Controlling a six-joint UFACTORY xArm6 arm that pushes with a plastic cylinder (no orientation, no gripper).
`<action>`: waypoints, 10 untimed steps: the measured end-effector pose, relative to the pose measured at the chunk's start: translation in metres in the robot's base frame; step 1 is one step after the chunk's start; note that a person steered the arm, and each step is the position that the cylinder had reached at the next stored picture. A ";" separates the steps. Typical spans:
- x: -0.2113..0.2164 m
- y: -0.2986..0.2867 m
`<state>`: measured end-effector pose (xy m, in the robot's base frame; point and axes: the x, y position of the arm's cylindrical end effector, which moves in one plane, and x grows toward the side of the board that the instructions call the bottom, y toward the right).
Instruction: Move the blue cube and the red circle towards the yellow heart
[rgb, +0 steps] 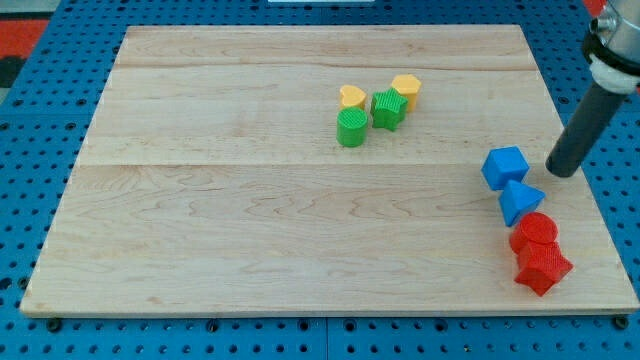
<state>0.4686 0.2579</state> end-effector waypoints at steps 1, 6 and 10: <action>-0.018 -0.114; -0.070 -0.266; -0.027 -0.011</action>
<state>0.4418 0.2470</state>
